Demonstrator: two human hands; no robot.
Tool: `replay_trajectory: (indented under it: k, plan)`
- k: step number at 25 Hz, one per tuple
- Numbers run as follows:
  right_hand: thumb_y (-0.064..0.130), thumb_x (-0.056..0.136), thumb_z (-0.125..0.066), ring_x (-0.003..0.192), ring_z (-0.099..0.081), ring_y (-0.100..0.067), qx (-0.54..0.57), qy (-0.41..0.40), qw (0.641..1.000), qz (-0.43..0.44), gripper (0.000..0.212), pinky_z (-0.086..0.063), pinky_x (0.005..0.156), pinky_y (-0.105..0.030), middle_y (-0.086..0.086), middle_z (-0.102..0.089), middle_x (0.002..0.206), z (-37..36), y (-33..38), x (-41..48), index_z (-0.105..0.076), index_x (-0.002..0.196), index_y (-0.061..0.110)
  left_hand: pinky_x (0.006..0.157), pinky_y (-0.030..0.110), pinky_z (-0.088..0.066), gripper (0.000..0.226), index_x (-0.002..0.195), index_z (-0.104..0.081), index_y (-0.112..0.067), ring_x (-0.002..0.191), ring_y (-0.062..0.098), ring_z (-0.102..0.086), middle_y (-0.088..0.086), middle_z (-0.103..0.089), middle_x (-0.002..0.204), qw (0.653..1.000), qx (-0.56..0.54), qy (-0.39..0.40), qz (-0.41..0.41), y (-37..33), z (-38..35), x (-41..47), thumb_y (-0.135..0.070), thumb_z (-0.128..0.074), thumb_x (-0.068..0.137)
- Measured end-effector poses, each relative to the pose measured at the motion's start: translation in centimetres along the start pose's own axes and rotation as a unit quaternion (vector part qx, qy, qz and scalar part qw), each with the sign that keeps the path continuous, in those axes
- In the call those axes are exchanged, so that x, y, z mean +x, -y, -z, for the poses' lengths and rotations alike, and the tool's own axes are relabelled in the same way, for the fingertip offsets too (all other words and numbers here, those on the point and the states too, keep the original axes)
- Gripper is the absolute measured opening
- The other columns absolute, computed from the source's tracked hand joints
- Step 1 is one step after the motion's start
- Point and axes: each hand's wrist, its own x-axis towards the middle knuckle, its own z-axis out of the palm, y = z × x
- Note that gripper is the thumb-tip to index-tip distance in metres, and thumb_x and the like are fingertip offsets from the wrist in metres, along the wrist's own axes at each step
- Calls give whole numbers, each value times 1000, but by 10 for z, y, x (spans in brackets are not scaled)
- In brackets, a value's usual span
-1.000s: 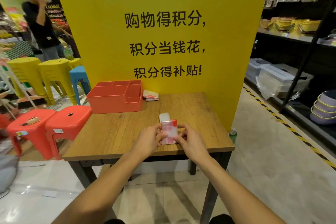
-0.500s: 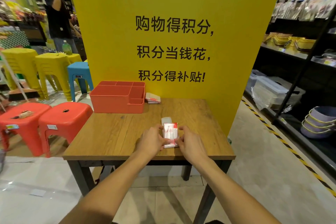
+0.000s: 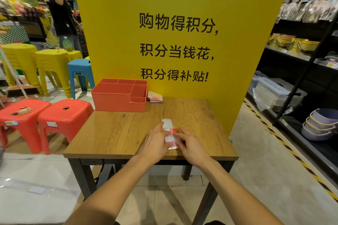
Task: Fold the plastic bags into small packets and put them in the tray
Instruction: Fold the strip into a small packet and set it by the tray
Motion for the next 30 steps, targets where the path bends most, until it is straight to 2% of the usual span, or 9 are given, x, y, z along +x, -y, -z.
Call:
replay_trajectory:
  k: [4,7,11,14,18,21,23,26,30]
  plan:
    - [23,105,-54,144,-43,-23,-12,32,999,14,41,-32,118,-38,5,-43,161,6,1,3,-57,146,27,120,43,-35,55,146,-58,-30,148,24,-35,3,-39,163,996,55,62,-42,6,18,-6,-55,-62,97]
    - [42,102,-58,139,-46,-16,-2,40,998,40,40,-34,113,-35,8,-47,158,11,-1,1,-62,141,33,111,40,-42,74,146,-55,-35,136,18,-41,-4,-50,154,991,72,88,-70,7,34,-14,-62,-77,81]
    - [72,79,-72,134,-38,-10,-38,110,992,57,81,-36,106,-31,18,-39,159,20,-6,-4,-50,150,38,93,36,-51,81,144,-52,-34,115,11,-48,-9,-63,133,985,121,77,-95,14,37,-20,-62,-82,74]
    - [64,78,-78,133,-36,-5,-86,102,987,94,87,-35,108,-28,18,-41,158,22,-9,-8,-44,153,36,94,35,-51,74,147,-48,-34,119,12,-52,-8,-61,136,983,133,48,-115,18,34,-28,-58,-76,83]
    - [47,91,-73,122,-47,-3,-62,54,990,119,53,-45,102,-30,19,-56,137,19,-9,-11,-57,140,37,85,31,-50,43,134,-59,-32,106,6,-52,-9,-67,122,985,106,23,-132,14,36,-38,-50,-55,95]
    - [39,99,-65,109,-54,-2,-25,33,992,122,28,-48,92,-28,18,-63,116,16,-5,-10,-67,126,35,81,34,-54,26,120,-57,-36,101,6,-56,-9,-66,113,991,72,21,-110,16,37,-37,-48,-61,97]
    - [37,101,-62,98,-57,-3,0,11,995,98,20,-51,85,-32,15,-64,104,11,-1,-8,-70,117,29,82,35,-56,30,120,-56,-37,99,8,-62,-8,-67,111,996,25,22,-80,16,36,-33,-45,-70,95]
    - [39,103,-59,92,-64,-1,54,-19,998,39,22,-55,81,-31,15,-70,101,6,9,-6,-68,120,28,76,30,-57,38,127,-60,-28,89,7,-67,-9,-71,102,999,-40,3,-32,8,37,-24,-34,-75,94]
    - [40,101,-62,80,-69,-3,83,-47,994,-57,45,-52,65,-24,9,-73,88,2,20,3,-46,141,27,78,40,-60,19,102,-67,-19,76,8,-69,-7,-72,79,993,-95,-24,60,4,33,-11,-27,-80,90]
